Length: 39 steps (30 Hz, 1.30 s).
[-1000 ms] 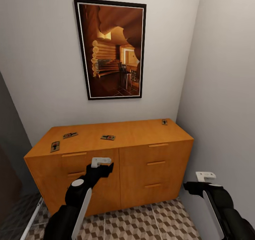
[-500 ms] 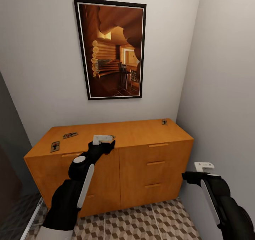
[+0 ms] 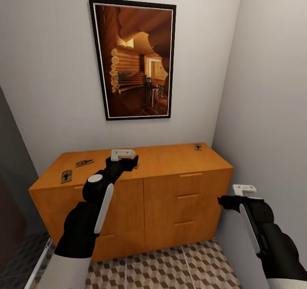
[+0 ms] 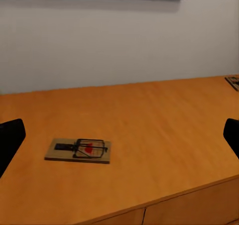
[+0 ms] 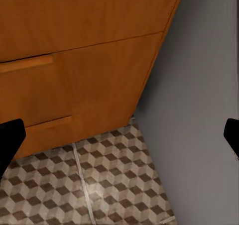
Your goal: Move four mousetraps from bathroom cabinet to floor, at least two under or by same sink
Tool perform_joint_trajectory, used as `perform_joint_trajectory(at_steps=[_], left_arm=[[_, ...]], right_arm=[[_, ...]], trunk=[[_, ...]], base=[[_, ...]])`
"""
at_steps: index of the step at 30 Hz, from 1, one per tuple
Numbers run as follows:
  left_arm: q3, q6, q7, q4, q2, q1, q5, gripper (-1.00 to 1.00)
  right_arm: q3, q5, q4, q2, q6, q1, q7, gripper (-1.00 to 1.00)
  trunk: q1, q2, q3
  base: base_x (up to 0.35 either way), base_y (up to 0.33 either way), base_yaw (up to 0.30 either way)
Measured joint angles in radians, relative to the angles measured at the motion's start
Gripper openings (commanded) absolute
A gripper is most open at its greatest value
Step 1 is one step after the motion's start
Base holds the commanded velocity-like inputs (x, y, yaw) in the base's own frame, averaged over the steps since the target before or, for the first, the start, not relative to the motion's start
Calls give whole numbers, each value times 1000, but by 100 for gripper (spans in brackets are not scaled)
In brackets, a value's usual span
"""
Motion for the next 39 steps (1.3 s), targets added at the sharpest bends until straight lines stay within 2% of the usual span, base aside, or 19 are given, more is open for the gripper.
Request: perform_joint_trajectory(at_steps=[4,9,10,13,14,17,18,22,23,26,27,32,37,39], left_arm=[[5,12,3,5,4,-4,-1,100],[16,51,5,10,18,-5,-1,100],[23,70,6,12,25,-5,-1,100],[37,100,6,14,39,-6,-1,100],[44,117,6,15,48,-6,-1,100],[53,140,6,16,59,-6,0,100],[59,150,5,17,66,-6,-1,100],[86,180,3,17,77,-6,1,100],[104,204,3,17,81,-6,1,100],[127,244,2,17,85,-6,3,100],[137,265,2,17,86,-6,3,100],[152,300,0,17,86,-6,3,100],[157,308,0,16,84,-6,1,100],[160,308,1,16,83,-6,1,100]], right_arm=[[3,0,14,3,16,-59,-5,100],[5,0,57,15,38,-163,-13,100],[6,1,79,18,42,-203,-17,100],[7,5,121,22,46,-271,-26,100],[9,8,154,26,48,-314,-33,100],[16,16,208,40,49,-384,-45,100],[23,20,246,55,46,-427,-52,100],[36,29,323,90,39,-507,-63,100],[40,29,360,110,35,-540,-67,100],[46,38,417,145,25,-586,-73,100],[47,43,453,168,14,-611,-80,100],[49,83,531,231,-21,-650,-112,100],[51,110,556,260,-35,-660,-127,100],[51,114,560,264,-36,-661,-129,100]], trunk=[[0,0,0],[0,0,0],[0,0,0],[0,0,0],[0,0,0],[0,0,0],[0,0,0],[0,0,0],[0,0,0],[0,0,0],[0,0,0],[0,0,0],[0,0,0],[0,0,0]], base=[[0,0,0],[0,0,0],[0,0,0],[0,0,0],[0,0,0],[0,0,0],[0,0,0],[0,0,0],[0,0,0],[0,0,0],[0,0,0],[0,0,0],[0,0,0],[0,0,0]])
